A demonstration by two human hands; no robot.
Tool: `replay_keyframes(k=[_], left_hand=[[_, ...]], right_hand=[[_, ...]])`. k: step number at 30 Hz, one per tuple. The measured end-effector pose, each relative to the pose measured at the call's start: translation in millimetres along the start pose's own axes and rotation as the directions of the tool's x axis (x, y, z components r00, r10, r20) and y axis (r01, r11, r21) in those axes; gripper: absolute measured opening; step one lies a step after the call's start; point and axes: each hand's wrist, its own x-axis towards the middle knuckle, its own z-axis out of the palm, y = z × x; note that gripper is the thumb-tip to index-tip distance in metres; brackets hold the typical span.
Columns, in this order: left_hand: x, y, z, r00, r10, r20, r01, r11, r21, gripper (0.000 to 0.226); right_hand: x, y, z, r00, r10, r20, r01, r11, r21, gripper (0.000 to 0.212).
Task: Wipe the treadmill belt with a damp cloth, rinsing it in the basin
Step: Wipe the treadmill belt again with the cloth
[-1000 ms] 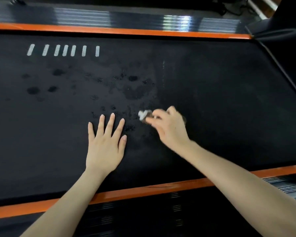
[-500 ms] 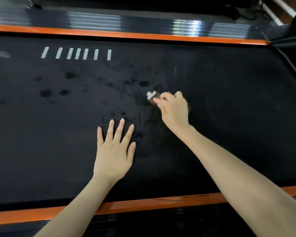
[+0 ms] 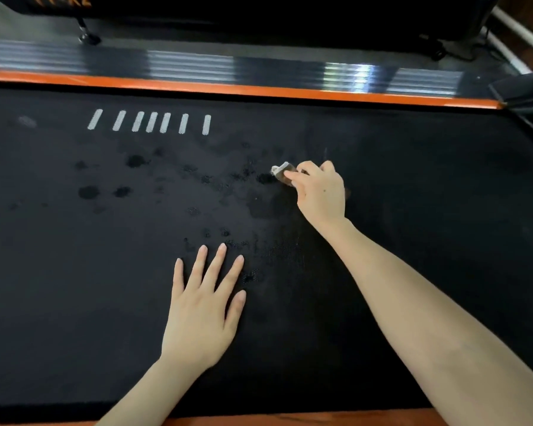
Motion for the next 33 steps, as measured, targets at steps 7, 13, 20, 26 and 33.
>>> replay_keyframes(k=[7, 13, 20, 26, 33], left_hand=[[90.8, -28.8, -25.0, 0.987, -0.127, -0.1, 0.128, 0.992, 0.009, 0.06], [159.3, -44.9, -1.5, 0.954, -0.3, -0.011, 0.3, 0.952, 0.065, 0.058], [159.8, -47.4, 8.1, 0.956, -0.281, -0.086, 0.286, 0.957, 0.05, 0.07], [160.8, -47.3, 7.4, 0.956, -0.277, -0.096, 0.282, 0.958, 0.042, 0.068], [160.1, -46.6, 7.8, 0.955, -0.279, -0.099, 0.284, 0.958, 0.043, 0.066]], right_hand=[[-0.8, 6.2, 9.2, 0.999, -0.01, -0.035, 0.011, 1.0, 0.023, 0.025], [-1.3, 10.4, 13.7, 0.996, -0.04, -0.076, 0.043, 0.999, 0.033, 0.026], [43.8, 26.9, 28.2, 0.999, -0.051, -0.02, 0.051, 0.999, -0.011, 0.03], [62.8, 14.4, 31.5, 0.998, 0.053, -0.022, -0.052, 0.998, 0.023, 0.024], [21.6, 4.9, 17.0, 0.937, -0.35, 0.001, 0.343, 0.918, 0.197, 0.022]])
